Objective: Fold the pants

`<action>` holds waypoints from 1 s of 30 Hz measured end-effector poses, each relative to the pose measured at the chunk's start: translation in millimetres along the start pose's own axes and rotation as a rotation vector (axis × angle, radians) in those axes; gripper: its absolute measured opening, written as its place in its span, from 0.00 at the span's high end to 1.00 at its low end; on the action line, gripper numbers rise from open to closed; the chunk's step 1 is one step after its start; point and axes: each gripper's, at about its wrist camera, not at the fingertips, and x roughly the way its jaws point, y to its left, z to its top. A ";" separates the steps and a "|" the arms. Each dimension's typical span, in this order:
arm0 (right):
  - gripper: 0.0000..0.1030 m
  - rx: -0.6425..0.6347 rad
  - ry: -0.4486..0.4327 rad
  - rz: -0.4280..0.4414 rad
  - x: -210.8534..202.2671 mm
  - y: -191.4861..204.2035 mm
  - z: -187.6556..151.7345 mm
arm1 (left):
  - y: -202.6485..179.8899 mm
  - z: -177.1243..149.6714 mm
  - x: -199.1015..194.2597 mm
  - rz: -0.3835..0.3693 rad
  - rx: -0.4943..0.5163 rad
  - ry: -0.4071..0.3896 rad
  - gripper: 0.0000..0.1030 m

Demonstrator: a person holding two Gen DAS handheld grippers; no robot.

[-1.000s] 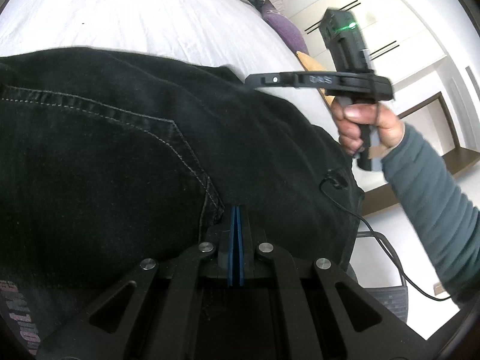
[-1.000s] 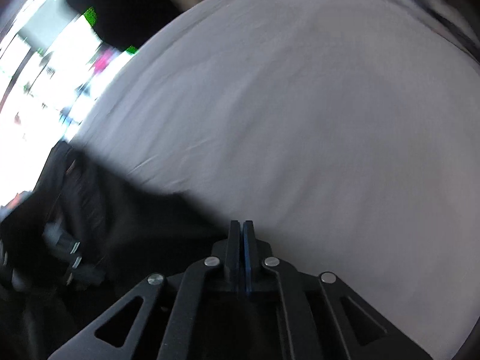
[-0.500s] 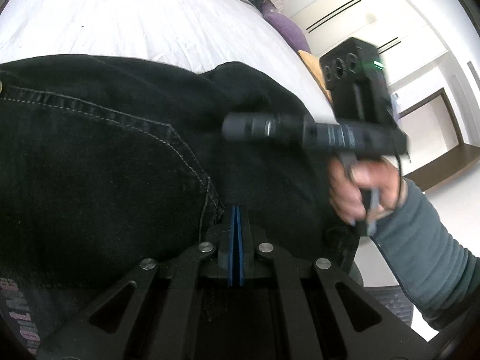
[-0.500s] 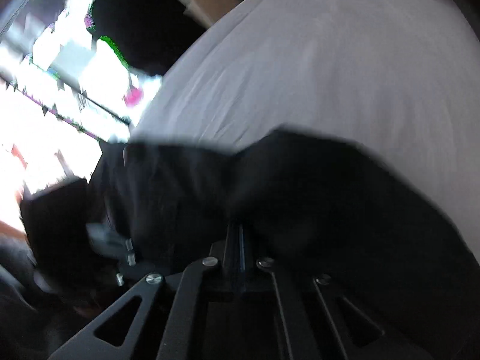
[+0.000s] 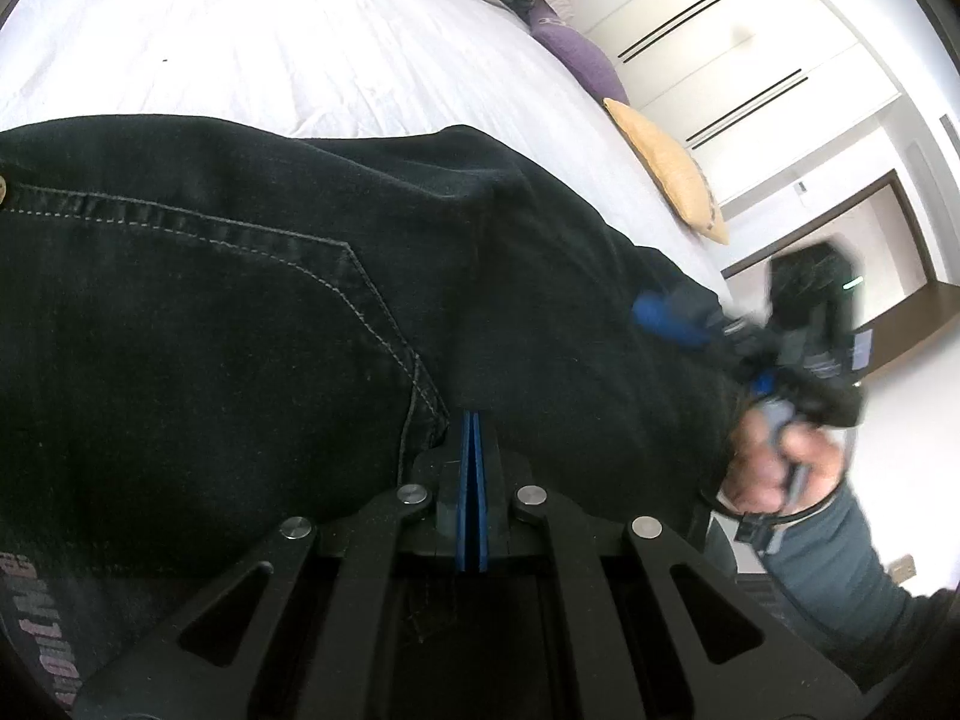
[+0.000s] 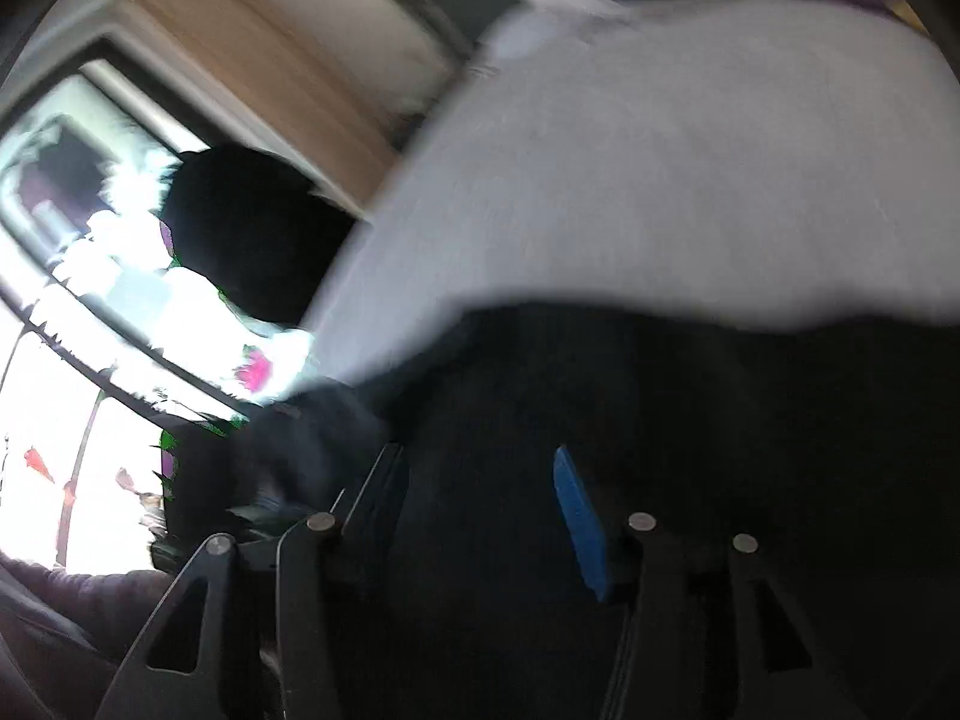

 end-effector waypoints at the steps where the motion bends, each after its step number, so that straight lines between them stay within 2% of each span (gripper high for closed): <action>1: 0.77 0.084 -0.020 -0.012 -6.7 -24.3 -3.9 | -0.5 -0.1 0.0 0.001 0.000 0.000 0.99; 2: 0.99 0.184 -0.065 -0.005 -23.6 -56.0 -1.8 | -0.9 -0.1 -0.1 0.003 0.002 0.001 0.99; 4: 1.00 0.324 -0.143 -0.082 -55.9 -105.9 -4.0 | -1.7 -0.1 -0.1 0.002 0.000 0.001 0.99; 5: 1.00 0.364 -0.210 -0.120 -80.1 -129.8 -5.9 | -1.2 0.3 0.0 0.003 0.000 0.001 0.99; 7: 1.00 0.412 -0.299 -0.257 -120.3 -159.2 -12.8 | -0.8 1.2 -0.3 0.004 0.000 0.001 0.99; 8: 1.00 0.482 -0.375 -0.329 -152.3 -179.9 -18.8 | -1.0 1.3 -0.3 0.003 -0.001 0.001 0.99; 9: 0.99 0.536 -0.424 -0.380 -175.1 -190.5 -22.8 | -1.5 0.5 0.8 0.002 -0.002 0.001 0.99; 11: 0.76 0.593 -0.540 -0.448 -221.0 -195.8 -34.1 | -0.7 1.1 -0.4 0.002 -0.003 0.000 0.99; 12: 0.70 0.578 -0.570 -0.425 -229.9 -188.6 -37.6 | 0.2 0.8 -1.0 0.002 -0.003 0.000 0.99; 13: 0.57 0.546 -0.579 -0.381 -233.7 -176.7 -40.1 | 0.8 0.9 -1.6 0.002 -0.003 -0.002 0.99; 14: 0.54 0.493 -0.555 -0.327 -226.7 -160.9 -40.8 | 1.1 0.7 -1.4 0.003 -0.004 -0.003 0.99; 16: 0.54 0.399 -0.485 -0.218 -203.8 -132.4 -45.9 | 2.2 -0.5 -0.9 0.004 -0.007 -0.004 0.99; 17: 0.53 0.341 -0.414 -0.136 -192.6 -119.7 -48.2 | 2.6 -0.2 -1.4 0.006 -0.008 -0.003 0.99; 18: 0.53 0.306 -0.364 -0.103 -178.1 -110.6 -52.4 | 2.4 -0.1 -1.6 0.007 -0.009 -0.002 0.99; 19: 0.53 0.270 -0.311 -0.088 -159.3 -100.9 -61.2 | 2.1 -0.6 -1.5 0.008 -0.010 -0.001 0.99; 21: 0.57 0.231 -0.250 -0.137 -137.5 -100.4 -71.9 | 4.2 -0.1 -1.4 0.006 -0.017 0.002 0.99; 22: 0.72 0.259 -0.274 -0.129 -139.2 -112.5 -75.6 | 4.5 0.3 -1.7 0.004 -0.021 0.003 0.99; 23: 0.79 0.320 -0.314 -0.105 -148.8 -134.0 -74.9 | 5.2 0.5 -2.1 0.002 -0.024 0.004 0.99; 26: 0.82 0.505 -0.470 -0.186 -186.3 -186.4 -90.0 | 5.7 0.3 -2.8 0.001 -0.022 -0.002 0.99; 28: 0.83 0.619 -0.595 -0.303 -229.3 -222.2 -100.2 | 5.4 -0.2 -3.3 0.002 -0.015 -0.006 0.99; 29: 0.67 0.657 -0.643 -0.339 -246.1 -230.9 -105.4 | 5.0 -0.3 -3.5 0.003 -0.014 -0.007 0.99; 30: 0.53 0.710 -0.667 -0.428 -259.7 -236.0 -108.5 | 5.8 -0.2 -3.8 0.002 -0.015 -0.007 0.99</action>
